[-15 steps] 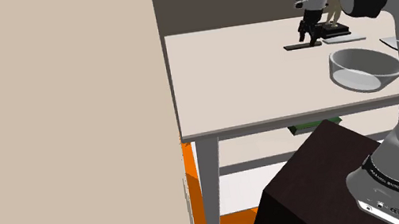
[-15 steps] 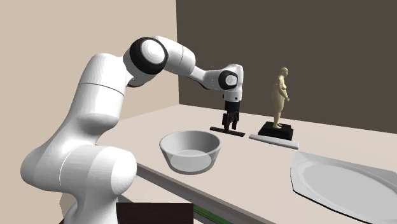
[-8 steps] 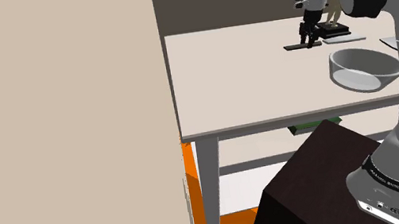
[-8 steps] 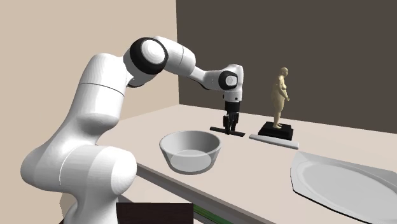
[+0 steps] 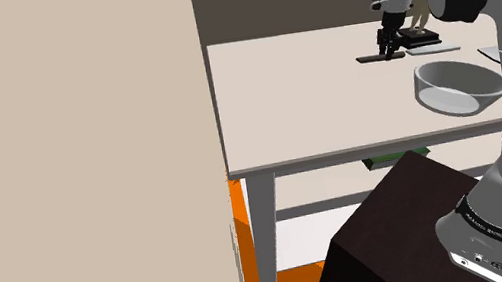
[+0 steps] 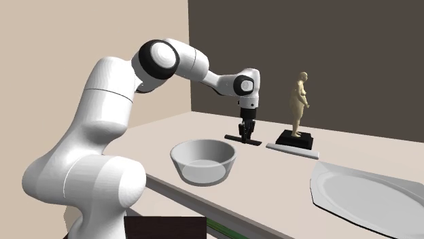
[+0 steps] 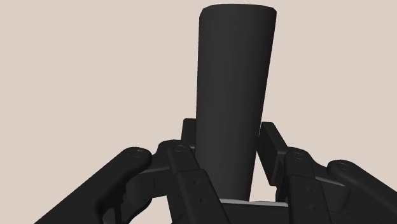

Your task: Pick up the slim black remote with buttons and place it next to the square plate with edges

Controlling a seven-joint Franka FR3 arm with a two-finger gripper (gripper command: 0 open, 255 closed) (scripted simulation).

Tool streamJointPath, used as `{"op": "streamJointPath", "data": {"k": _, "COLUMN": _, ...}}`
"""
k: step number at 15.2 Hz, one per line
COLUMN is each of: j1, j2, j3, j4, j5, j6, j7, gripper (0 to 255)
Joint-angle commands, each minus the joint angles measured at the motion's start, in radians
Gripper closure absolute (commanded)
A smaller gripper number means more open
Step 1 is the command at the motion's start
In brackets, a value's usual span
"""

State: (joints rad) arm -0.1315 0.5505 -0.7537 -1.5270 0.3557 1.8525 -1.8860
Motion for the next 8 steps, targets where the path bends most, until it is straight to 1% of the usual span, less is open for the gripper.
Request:
{"op": "streamJointPath", "data": {"k": 1, "j1": 0.000, "j2": 0.002, "j3": 0.000, "j4": -0.001, "j5": 0.000, "j6": -0.002, "j7": 0.001, "gripper": 255}}
{"op": "streamJointPath", "data": {"k": 8, "j1": -0.004, "j2": -0.021, "j3": -0.011, "j4": 0.063, "j5": -0.019, "j6": -0.082, "j7": 0.013, "gripper": 255}}
